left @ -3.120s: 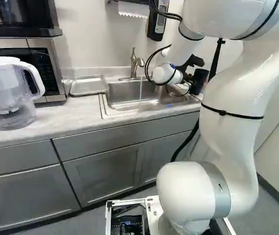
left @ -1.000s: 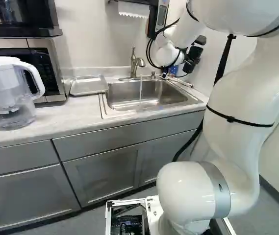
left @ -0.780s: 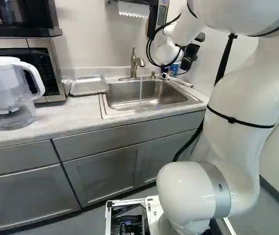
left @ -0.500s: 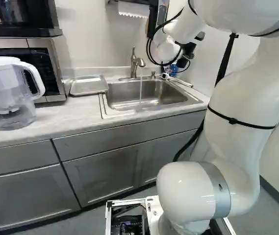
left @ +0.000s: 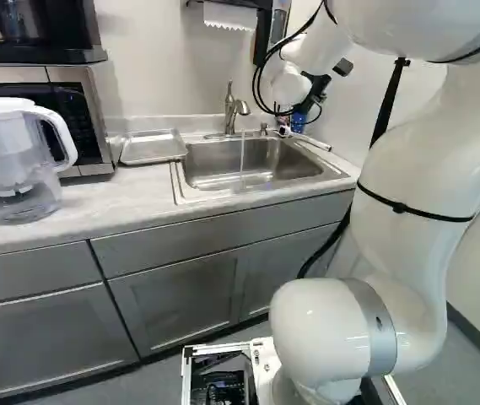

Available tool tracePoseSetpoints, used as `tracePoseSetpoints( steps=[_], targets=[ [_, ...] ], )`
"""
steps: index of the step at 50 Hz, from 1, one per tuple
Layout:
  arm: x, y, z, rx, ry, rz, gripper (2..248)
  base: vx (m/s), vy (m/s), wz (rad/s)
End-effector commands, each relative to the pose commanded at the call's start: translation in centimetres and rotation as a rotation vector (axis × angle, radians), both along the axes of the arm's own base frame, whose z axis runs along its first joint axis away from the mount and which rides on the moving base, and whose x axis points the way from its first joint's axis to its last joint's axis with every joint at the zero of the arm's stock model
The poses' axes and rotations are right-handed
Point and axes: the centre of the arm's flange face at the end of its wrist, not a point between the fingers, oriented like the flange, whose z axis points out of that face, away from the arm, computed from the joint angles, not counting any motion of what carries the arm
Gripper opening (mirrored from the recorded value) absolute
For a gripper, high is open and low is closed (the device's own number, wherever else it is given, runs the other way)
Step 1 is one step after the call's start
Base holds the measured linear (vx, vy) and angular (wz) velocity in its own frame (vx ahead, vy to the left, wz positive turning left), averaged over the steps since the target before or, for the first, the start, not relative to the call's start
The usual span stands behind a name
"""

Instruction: Rinse the cup and place it in the tray

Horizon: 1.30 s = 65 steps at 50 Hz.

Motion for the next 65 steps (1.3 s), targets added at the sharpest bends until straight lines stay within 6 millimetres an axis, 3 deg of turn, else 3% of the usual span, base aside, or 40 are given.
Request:
tracePoseSetpoints(
  steps=[16,65],
  targets=[
    [-0.2,0.2,0.2,0.057,-0.066,0.07,121,0.0,0.0,0.0],
    [-1.7,1.1,0.5,-0.2,0.059,0.308,121,0.0,0.0,0.0]
  ],
)
